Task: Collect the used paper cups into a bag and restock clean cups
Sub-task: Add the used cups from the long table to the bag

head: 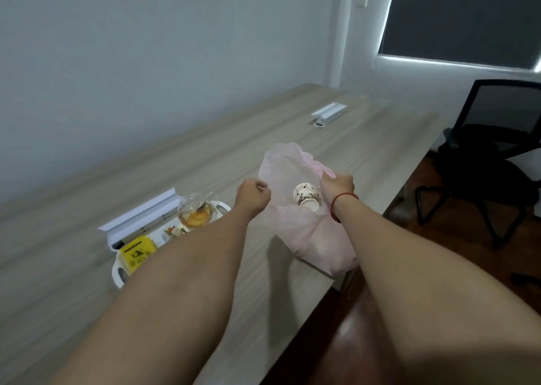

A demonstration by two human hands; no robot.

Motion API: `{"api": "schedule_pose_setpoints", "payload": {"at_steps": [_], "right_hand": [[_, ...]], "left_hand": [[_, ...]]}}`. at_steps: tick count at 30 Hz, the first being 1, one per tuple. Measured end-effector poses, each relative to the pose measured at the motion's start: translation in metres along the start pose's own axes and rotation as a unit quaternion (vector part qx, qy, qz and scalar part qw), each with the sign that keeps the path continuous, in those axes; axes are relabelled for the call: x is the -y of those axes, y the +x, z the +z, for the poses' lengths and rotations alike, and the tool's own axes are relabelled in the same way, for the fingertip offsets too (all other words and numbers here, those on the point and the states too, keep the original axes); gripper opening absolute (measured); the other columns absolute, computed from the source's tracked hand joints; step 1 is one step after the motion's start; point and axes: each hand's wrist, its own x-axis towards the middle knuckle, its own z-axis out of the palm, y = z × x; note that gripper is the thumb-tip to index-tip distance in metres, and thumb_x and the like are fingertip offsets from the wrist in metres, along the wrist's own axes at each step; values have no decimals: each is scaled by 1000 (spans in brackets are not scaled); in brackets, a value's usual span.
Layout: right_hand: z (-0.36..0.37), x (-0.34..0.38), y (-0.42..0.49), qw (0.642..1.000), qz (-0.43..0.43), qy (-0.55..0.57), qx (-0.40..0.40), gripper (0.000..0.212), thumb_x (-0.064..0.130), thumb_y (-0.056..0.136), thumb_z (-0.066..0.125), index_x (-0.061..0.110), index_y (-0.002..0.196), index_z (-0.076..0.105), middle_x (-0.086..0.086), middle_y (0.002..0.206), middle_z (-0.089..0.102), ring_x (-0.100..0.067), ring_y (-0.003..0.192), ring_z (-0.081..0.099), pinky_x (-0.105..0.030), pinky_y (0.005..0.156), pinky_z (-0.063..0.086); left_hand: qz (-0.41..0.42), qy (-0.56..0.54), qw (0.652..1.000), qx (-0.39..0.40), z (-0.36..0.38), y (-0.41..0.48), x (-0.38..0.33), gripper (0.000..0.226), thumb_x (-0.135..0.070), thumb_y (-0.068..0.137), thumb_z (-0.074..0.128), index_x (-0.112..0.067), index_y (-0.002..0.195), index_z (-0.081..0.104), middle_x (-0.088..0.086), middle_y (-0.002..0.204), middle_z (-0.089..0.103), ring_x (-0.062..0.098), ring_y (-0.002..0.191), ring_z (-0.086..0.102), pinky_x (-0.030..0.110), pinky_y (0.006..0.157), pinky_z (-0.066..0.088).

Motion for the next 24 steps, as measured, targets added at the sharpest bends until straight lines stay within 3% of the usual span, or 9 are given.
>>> {"api": "schedule_pose_setpoints", "payload": {"at_steps": [3,9,13,16,20,24], "right_hand": [[15,2,-10,999,-20,-16,27,31,14,93,51,4,119,64,-10,115,67,-28,109,63,-23,74,38],[54,-9,-22,995,-15,-28,95,38,27,87,56,5,116,66,-12,96,67,-35,97,67,-25,67,43],[68,-19,-29,995,-11,-39,89,34,24,91,56,2,115,65,-16,116,67,-33,105,65,-25,71,42],[74,-26,-29,994,-16,-54,91,34,23,92,53,-1,114,64,-17,116,67,-30,95,63,-27,75,47],[74,-32,-25,992,-26,-93,80,33,21,95,49,-3,113,64,-20,116,67,-34,107,63,-26,71,40],[71,-38,-24,987,-39,-130,89,31,17,95,48,-1,114,64,-18,114,67,-31,107,63,-25,65,40]], "left_hand": [[-29,15,997,-67,-26,-2,21,30,-15,86,57,-5,112,67,15,108,69,31,103,64,35,93,52],[-189,100,970,-117,-70,-13,81,36,-27,86,57,-3,112,63,18,116,65,33,98,64,38,80,55],[-273,157,947,-70,-76,-33,125,50,-17,85,58,0,131,46,18,128,57,34,116,59,40,92,54],[-308,177,934,-42,-70,-41,157,54,-23,82,62,-2,130,48,21,133,53,36,119,55,42,98,50],[-348,178,920,-7,-63,-46,195,78,-28,88,62,-12,151,17,20,157,16,39,142,22,44,113,27],[-351,188,917,21,-60,-35,221,84,-28,88,63,-10,152,12,19,159,11,39,145,16,44,111,32]]}}
